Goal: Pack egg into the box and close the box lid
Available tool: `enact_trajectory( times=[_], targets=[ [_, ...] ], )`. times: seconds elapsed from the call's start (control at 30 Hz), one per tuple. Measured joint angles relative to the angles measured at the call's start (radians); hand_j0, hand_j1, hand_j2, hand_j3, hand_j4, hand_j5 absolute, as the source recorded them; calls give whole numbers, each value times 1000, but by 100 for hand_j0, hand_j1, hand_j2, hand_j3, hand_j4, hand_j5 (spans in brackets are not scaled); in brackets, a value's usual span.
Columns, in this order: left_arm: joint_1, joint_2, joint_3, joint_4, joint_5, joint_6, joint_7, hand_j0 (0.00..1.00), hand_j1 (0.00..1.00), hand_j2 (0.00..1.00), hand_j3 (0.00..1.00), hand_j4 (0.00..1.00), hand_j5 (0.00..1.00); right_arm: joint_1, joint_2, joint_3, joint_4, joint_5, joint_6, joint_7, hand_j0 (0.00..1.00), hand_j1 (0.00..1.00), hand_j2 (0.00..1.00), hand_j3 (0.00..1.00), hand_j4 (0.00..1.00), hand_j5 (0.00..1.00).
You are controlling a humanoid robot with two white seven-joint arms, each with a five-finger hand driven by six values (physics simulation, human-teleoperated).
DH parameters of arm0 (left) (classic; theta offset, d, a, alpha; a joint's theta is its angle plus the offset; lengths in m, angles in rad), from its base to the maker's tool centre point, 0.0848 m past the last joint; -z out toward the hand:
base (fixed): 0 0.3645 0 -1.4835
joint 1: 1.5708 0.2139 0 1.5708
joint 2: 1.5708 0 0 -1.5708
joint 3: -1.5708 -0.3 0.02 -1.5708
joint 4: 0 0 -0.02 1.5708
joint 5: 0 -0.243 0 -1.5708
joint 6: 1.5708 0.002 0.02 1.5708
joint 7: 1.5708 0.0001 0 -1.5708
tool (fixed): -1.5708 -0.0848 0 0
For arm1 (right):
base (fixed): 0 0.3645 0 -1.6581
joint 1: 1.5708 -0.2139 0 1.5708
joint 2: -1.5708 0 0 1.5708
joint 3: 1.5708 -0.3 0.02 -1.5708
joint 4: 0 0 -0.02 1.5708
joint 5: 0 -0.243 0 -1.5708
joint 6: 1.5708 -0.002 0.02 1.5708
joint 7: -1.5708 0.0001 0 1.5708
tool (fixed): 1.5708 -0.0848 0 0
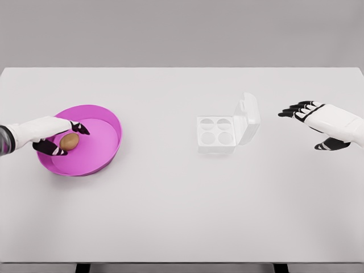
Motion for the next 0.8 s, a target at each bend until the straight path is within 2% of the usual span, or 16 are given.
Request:
enact_trajectory(
  times=[0.53, 0.8],
  targets=[
    [0, -3, -9, 4, -2, 0, 0, 76, 76, 76, 76, 76, 76, 8, 0, 0, 0, 0, 0, 0, 100, 100, 100, 100, 100, 100],
    [0, -8, -8, 8, -1, 1, 2, 70, 70, 70, 70, 70, 70, 8, 1, 0, -6, 0, 0, 0, 100, 100, 100, 100, 100, 100]
  ],
)
